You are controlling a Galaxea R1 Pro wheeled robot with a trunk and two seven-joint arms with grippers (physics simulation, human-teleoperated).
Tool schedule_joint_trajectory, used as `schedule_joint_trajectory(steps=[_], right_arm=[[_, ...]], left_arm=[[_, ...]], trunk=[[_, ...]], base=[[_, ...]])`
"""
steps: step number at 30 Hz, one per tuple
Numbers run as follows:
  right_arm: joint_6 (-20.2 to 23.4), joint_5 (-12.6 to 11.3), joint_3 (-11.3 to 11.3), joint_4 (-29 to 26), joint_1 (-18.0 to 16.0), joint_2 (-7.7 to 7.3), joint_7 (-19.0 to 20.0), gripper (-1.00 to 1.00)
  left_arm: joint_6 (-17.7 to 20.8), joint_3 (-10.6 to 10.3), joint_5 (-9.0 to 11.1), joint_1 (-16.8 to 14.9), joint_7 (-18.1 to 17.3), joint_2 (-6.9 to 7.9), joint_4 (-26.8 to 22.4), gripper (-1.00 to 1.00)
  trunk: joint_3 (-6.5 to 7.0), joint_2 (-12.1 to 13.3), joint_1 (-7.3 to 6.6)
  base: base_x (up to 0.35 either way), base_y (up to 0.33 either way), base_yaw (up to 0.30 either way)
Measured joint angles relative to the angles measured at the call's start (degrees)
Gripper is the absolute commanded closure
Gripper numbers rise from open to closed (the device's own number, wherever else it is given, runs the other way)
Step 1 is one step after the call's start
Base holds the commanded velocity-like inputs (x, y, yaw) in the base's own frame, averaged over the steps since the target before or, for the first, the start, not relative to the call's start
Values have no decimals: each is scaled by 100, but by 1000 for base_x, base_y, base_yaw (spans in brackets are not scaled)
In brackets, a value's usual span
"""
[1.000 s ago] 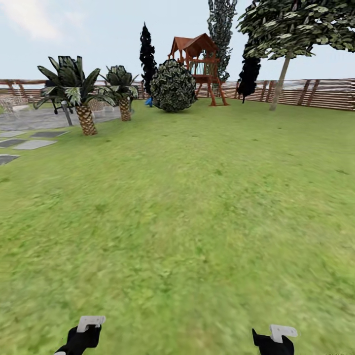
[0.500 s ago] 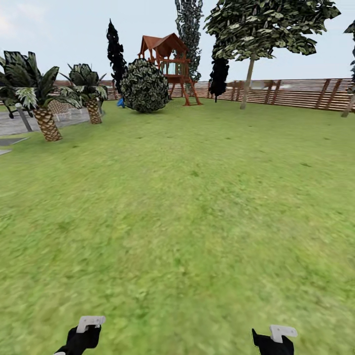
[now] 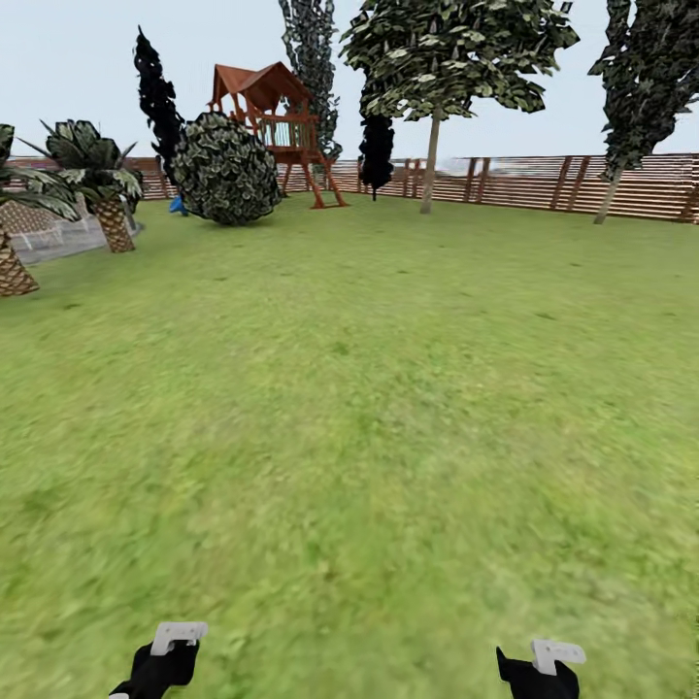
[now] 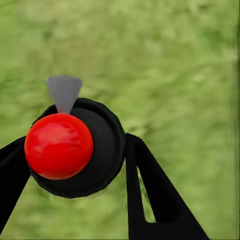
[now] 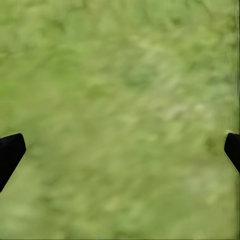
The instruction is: In the garden, pick up the pesticide atomizer on the floor and spray pesticide onto both trees until each tree trunk is fully covered.
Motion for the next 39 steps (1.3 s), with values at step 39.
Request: schedule_joint_trajectory(steps=[39], right_arm=[[16, 68, 24, 6, -2, 20, 32, -100]], left_arm=[[-1, 7, 0, 2, 16, -7, -4, 100]], trunk=[[0, 0, 0]], base=[[240, 0, -231]])
